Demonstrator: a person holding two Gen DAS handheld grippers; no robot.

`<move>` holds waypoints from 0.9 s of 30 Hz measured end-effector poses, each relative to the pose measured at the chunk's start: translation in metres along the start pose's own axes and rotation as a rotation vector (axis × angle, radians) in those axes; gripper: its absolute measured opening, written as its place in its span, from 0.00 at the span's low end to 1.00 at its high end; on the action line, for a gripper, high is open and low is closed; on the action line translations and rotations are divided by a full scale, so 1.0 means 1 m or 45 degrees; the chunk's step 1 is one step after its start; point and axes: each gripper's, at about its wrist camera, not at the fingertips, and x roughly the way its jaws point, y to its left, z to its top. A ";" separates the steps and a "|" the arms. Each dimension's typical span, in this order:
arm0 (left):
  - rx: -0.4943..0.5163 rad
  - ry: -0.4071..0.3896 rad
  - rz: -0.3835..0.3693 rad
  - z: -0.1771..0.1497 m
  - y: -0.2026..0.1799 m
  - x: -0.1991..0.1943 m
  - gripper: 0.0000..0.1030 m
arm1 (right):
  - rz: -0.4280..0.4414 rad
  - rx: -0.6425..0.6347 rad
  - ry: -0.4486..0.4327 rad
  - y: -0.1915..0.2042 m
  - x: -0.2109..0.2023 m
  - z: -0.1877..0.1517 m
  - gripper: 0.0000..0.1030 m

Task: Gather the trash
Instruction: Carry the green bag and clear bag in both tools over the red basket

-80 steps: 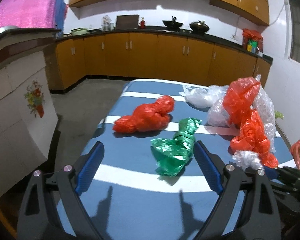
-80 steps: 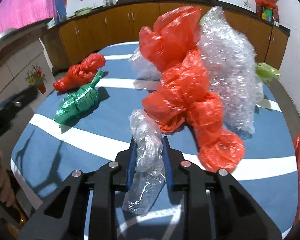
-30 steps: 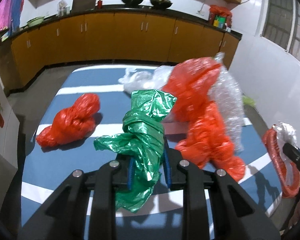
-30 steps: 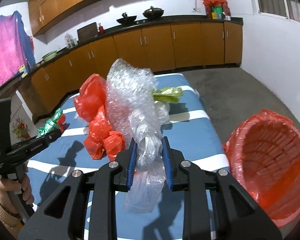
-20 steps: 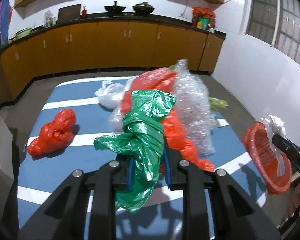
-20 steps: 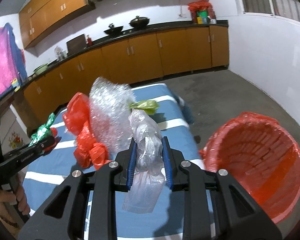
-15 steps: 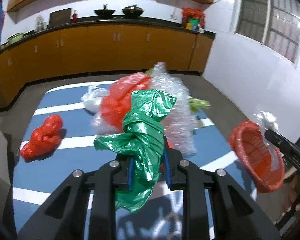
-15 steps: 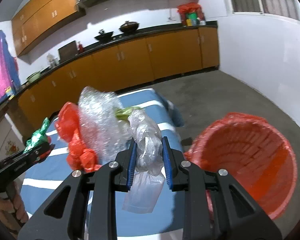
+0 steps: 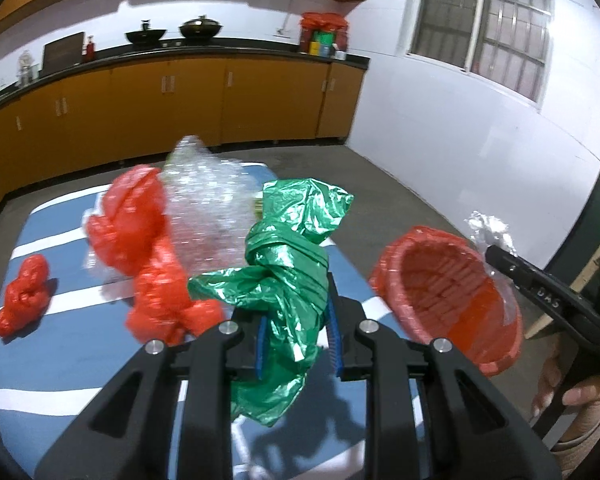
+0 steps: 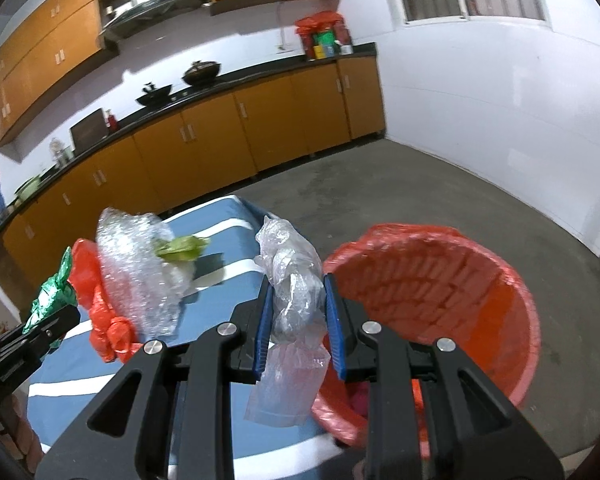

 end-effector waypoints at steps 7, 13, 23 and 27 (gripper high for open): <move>0.043 0.025 -0.088 -0.001 -0.033 0.014 0.23 | -0.060 0.052 -0.007 -0.028 -0.008 -0.002 0.25; 0.073 0.051 -0.167 0.000 -0.063 0.029 0.23 | -0.103 0.116 -0.027 -0.052 -0.017 0.003 0.25; 0.146 0.109 -0.297 0.000 -0.116 0.059 0.24 | -0.140 0.195 -0.045 -0.086 -0.023 0.014 0.25; 0.182 0.133 -0.332 0.001 -0.133 0.073 0.24 | -0.138 0.208 -0.045 -0.094 -0.020 0.020 0.25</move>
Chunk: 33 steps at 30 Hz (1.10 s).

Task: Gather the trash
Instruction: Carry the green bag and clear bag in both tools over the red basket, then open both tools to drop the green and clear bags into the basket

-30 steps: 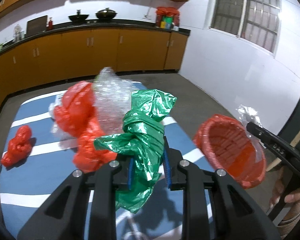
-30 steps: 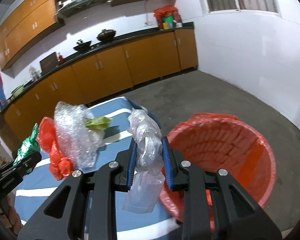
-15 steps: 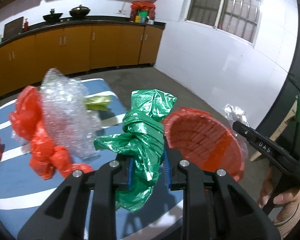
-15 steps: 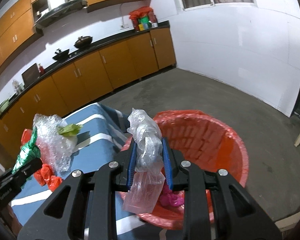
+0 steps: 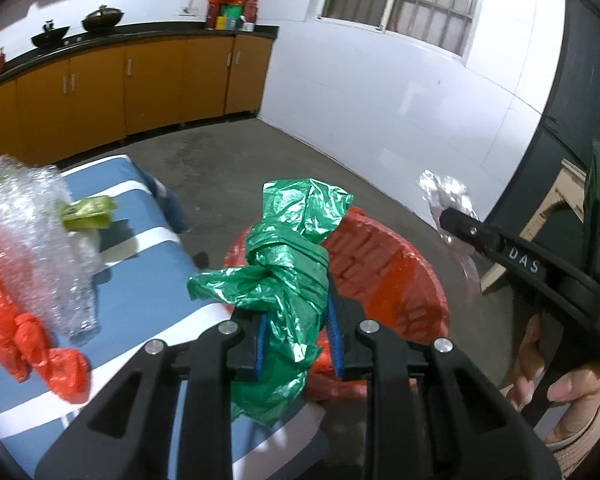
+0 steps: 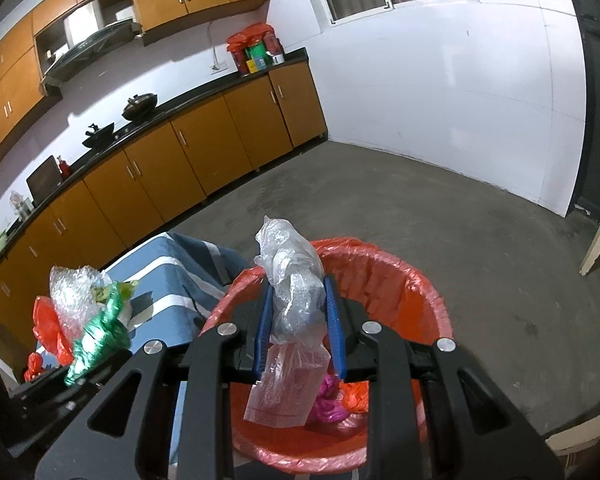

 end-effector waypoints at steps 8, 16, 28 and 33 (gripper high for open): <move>0.031 0.049 -0.042 0.005 -0.014 0.029 0.25 | 0.021 0.022 0.008 -0.010 0.007 0.012 0.25; 0.027 0.084 -0.041 0.004 -0.019 0.048 0.44 | 0.039 0.058 0.015 -0.020 0.010 0.013 0.46; -0.041 0.046 0.112 -0.007 0.016 0.029 0.57 | 0.004 0.044 0.019 -0.020 0.008 0.008 0.46; -0.073 0.025 0.159 -0.011 0.030 0.016 0.58 | 0.007 -0.005 0.013 -0.008 0.005 0.007 0.46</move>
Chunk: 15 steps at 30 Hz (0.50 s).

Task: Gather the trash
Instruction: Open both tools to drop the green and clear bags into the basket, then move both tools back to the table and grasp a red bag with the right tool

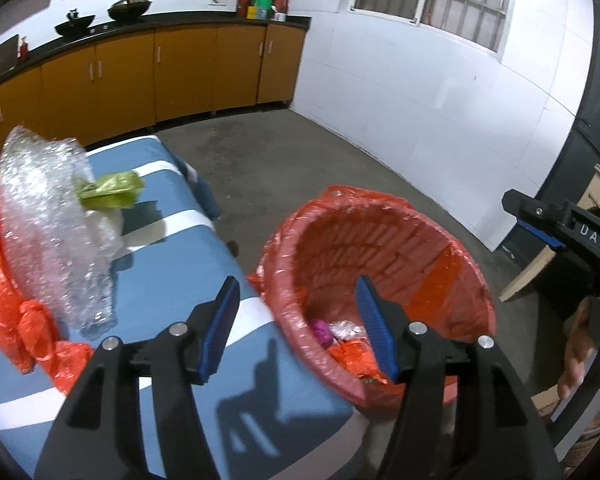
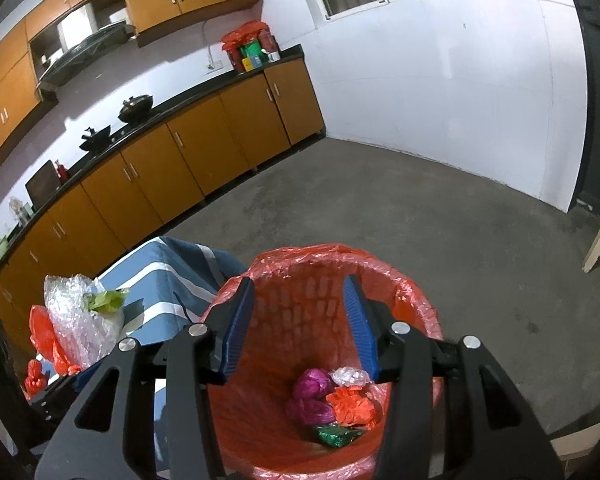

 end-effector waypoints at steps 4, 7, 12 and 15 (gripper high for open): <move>-0.017 -0.026 0.041 -0.004 0.010 -0.012 0.63 | 0.008 -0.061 -0.009 0.014 -0.003 -0.002 0.46; -0.034 -0.052 0.082 -0.008 0.019 -0.023 0.66 | 0.018 -0.103 -0.014 0.025 -0.004 -0.004 0.46; -0.062 -0.112 0.187 -0.019 0.044 -0.047 0.72 | 0.046 -0.194 -0.020 0.049 -0.004 -0.009 0.46; -0.084 -0.143 0.259 -0.027 0.066 -0.063 0.72 | 0.077 -0.244 -0.024 0.067 -0.004 -0.012 0.46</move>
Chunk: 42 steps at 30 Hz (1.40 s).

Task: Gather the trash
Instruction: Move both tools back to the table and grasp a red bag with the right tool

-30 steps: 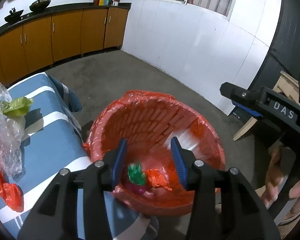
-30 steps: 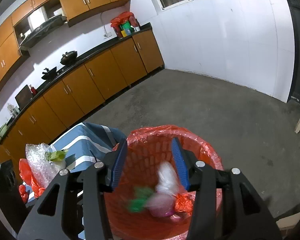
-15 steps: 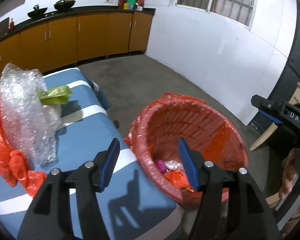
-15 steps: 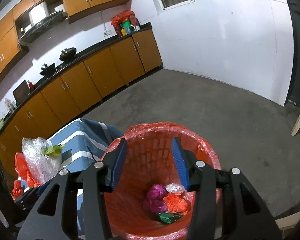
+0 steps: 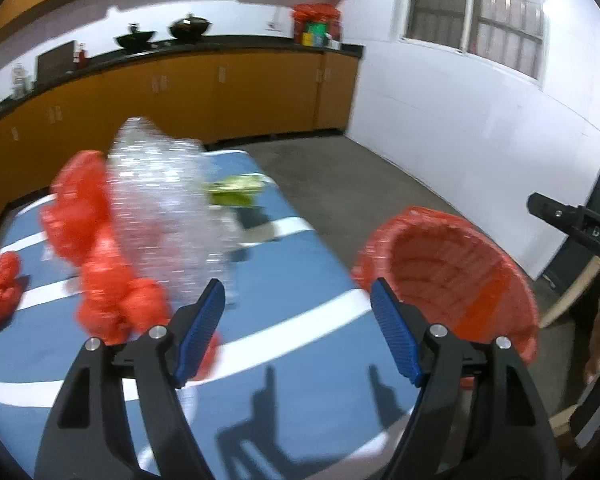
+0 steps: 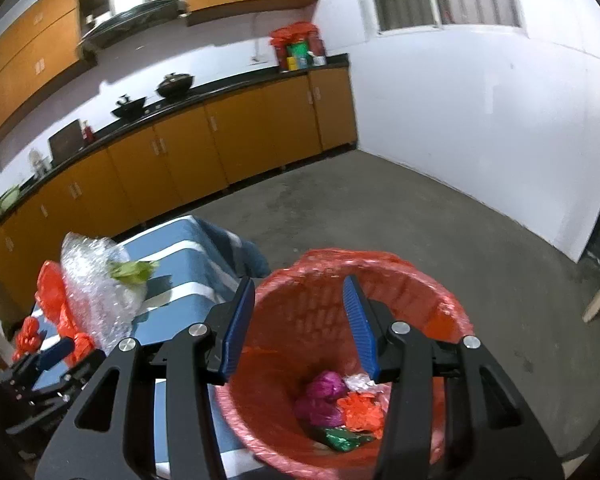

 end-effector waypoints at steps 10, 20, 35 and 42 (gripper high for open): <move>-0.182 -0.112 0.334 -0.020 0.122 -0.056 0.76 | 0.237 -0.192 0.054 0.107 0.021 -0.018 0.46; -0.392 -0.144 0.557 -0.049 0.218 -0.094 0.76 | 0.497 -0.407 0.137 0.226 0.051 -0.054 0.46; -0.515 -0.141 0.605 -0.073 0.266 -0.107 0.78 | 0.494 -0.535 0.312 0.278 0.106 -0.086 0.46; -0.533 -0.122 0.582 -0.077 0.265 -0.100 0.78 | 0.496 -0.586 0.351 0.277 0.110 -0.093 0.46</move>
